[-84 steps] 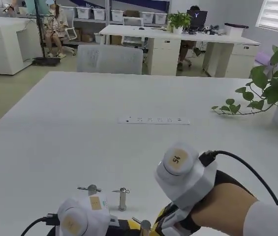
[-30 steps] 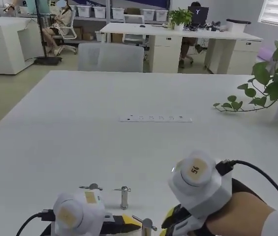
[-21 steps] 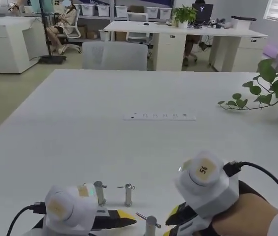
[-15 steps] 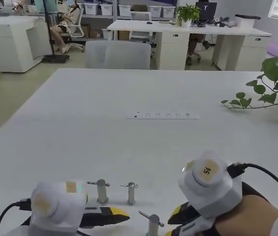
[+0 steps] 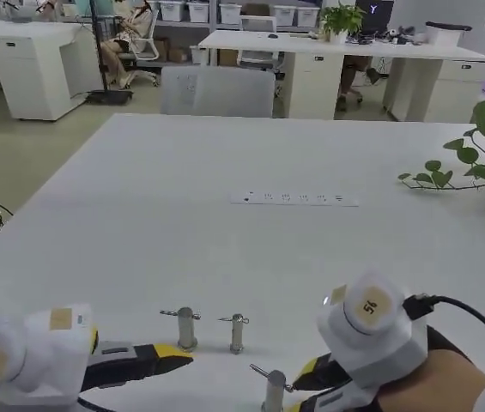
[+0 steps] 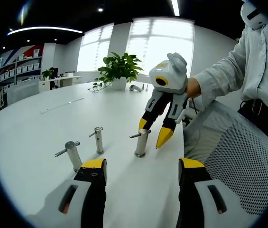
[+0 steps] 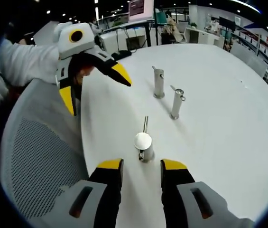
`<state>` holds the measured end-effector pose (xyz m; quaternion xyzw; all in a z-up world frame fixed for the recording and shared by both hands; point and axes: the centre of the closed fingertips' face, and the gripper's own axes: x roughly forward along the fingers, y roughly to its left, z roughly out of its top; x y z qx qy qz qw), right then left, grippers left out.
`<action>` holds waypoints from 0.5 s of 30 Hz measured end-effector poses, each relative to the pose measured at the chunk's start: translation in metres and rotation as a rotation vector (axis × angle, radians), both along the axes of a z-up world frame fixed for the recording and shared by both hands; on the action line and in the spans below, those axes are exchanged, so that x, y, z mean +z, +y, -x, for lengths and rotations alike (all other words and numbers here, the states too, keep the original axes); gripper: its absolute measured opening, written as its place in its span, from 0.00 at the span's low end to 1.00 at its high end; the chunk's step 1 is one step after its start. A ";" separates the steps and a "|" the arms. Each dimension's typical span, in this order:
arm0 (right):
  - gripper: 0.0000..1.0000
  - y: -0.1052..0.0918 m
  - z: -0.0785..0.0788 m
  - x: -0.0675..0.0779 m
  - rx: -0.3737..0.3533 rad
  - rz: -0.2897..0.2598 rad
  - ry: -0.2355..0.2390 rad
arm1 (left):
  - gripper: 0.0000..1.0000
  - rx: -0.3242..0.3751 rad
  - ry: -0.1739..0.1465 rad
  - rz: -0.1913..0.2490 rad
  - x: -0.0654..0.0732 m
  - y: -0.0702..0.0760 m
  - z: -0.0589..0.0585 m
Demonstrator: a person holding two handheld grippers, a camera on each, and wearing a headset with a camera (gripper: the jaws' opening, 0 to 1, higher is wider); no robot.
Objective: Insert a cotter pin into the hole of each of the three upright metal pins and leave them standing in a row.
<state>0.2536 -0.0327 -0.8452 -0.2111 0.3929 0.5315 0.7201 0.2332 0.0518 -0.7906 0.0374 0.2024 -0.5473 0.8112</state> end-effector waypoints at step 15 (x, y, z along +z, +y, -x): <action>0.32 0.014 -0.007 -0.002 0.014 -0.054 -0.040 | 0.70 0.109 -0.008 0.008 0.000 0.041 -0.005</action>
